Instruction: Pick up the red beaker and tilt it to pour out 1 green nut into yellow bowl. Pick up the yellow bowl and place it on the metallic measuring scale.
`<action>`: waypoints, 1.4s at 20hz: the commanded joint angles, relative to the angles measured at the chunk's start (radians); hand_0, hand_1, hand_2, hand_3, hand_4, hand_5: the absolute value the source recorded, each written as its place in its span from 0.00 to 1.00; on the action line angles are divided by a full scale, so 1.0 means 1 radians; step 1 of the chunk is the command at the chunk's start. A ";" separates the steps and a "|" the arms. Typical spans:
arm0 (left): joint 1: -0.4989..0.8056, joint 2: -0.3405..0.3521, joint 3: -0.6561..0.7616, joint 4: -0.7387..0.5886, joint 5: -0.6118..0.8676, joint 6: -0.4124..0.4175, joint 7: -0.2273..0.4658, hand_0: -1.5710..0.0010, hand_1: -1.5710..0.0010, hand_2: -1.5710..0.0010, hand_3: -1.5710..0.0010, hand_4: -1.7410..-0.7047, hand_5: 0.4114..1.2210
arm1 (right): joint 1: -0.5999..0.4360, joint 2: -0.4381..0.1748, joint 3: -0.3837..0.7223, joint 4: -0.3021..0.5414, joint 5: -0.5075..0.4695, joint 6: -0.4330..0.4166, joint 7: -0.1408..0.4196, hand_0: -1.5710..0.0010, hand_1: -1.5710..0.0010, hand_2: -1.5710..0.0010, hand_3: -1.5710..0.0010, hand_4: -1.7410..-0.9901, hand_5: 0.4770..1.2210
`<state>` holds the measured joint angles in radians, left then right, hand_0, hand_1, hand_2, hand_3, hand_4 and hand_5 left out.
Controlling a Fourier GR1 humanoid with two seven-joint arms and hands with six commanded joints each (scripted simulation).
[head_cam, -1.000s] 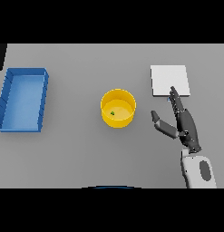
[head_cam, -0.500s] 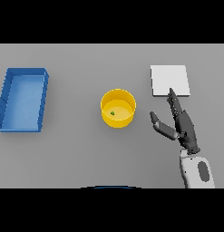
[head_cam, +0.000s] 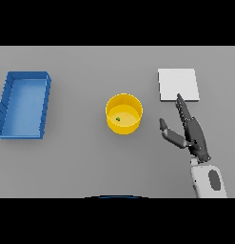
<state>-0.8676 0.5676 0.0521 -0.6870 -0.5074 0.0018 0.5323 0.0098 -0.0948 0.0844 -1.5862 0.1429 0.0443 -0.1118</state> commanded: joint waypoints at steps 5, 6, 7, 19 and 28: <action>0.156 -0.015 0.002 -0.218 0.035 0.020 0.074 0.00 0.00 0.00 0.16 0.00 0.96 | 0.004 0.005 0.006 -0.009 0.015 -0.013 0.016 1.00 1.00 1.00 1.00 0.54 0.33; 0.171 -0.025 0.006 -0.236 0.032 0.029 0.077 0.00 0.00 0.00 0.16 0.00 0.91 | 0.007 0.004 0.005 -0.020 0.011 -0.013 0.012 1.00 1.00 1.00 1.00 0.54 0.33; 0.197 -0.028 0.009 -0.265 0.037 0.028 0.077 0.00 0.00 0.00 0.13 0.06 0.86 | 0.004 0.004 0.004 -0.017 0.011 -0.013 0.012 1.00 1.00 1.00 1.00 0.54 0.34; 0.321 -0.057 0.037 -0.489 0.174 -0.205 0.077 0.68 0.73 0.76 0.85 0.88 0.33 | -0.006 0.000 0.003 -0.002 0.022 -0.018 0.020 1.00 1.00 1.00 1.00 0.56 0.33; 0.328 -0.061 0.007 -0.483 0.090 -0.225 0.072 0.96 0.96 0.97 0.98 0.97 0.31 | -0.014 0.004 0.010 -0.005 0.031 -0.021 0.040 1.00 1.00 1.00 1.00 0.62 0.32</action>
<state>-0.5398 0.5066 0.0592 -1.1702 -0.4172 -0.2236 0.6045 -0.0044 -0.0910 0.0943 -1.5909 0.1736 0.0232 -0.0711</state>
